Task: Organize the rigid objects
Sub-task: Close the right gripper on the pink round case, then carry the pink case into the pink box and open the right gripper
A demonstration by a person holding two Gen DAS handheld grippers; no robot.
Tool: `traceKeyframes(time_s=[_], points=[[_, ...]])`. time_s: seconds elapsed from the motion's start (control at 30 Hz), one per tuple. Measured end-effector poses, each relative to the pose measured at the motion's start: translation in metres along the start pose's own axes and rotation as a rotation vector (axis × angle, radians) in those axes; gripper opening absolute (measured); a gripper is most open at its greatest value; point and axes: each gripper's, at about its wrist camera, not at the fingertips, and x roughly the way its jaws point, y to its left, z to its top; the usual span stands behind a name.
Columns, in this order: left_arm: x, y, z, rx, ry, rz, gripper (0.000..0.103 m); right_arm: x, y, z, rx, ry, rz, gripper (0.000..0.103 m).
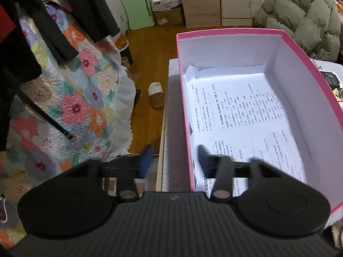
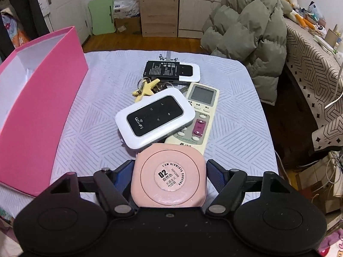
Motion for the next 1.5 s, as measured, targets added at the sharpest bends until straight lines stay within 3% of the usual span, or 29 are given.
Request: traceKeyframes(time_s=[0.03,0.07,0.27,0.33,0.4,0.53,0.8,0.97,1.17,1.23,1.33,1.5], points=[[0.001,-0.001,0.000,0.010,-0.007,-0.024,0.014,0.000,-0.001,0.000,0.009,0.009,0.002,0.079],[0.003,-0.003,-0.001,0.011,-0.016,-0.036,0.012,-0.001,-0.002,0.000,0.016,0.020,0.006,0.079],[0.013,-0.005,-0.003,-0.025,-0.060,-0.026,0.011,0.005,-0.012,-0.002,0.058,0.055,0.036,0.083],[0.017,-0.004,-0.003,-0.047,-0.073,-0.032,0.011,0.008,-0.014,-0.002,0.072,0.059,0.047,0.078],[0.017,-0.005,-0.005,-0.046,-0.106,-0.047,0.003,0.008,-0.017,-0.002,0.091,0.056,0.057,0.078],[0.012,-0.007,-0.008,-0.048,-0.167,-0.042,0.003,0.006,-0.027,0.000,0.138,0.042,0.088,0.078],[0.010,-0.016,-0.009,-0.001,-0.185,-0.019,0.003,-0.020,-0.025,0.014,0.131,-0.034,0.124,0.078],[0.008,-0.019,-0.010,0.004,-0.212,-0.030,0.003,-0.049,-0.004,0.038,0.080,-0.097,0.217,0.078],[0.005,-0.027,-0.014,0.005,-0.232,-0.045,0.003,-0.083,0.051,0.083,-0.058,-0.170,0.405,0.078],[0.002,-0.031,-0.015,0.006,-0.234,-0.064,0.003,-0.078,0.073,0.098,-0.103,-0.146,0.482,0.078],[0.002,-0.037,-0.017,-0.009,-0.243,-0.109,0.003,-0.043,0.111,0.125,-0.114,-0.021,0.569,0.078],[0.000,-0.044,-0.020,-0.019,-0.248,-0.113,0.003,0.031,0.165,0.156,-0.100,0.133,0.521,0.078]])
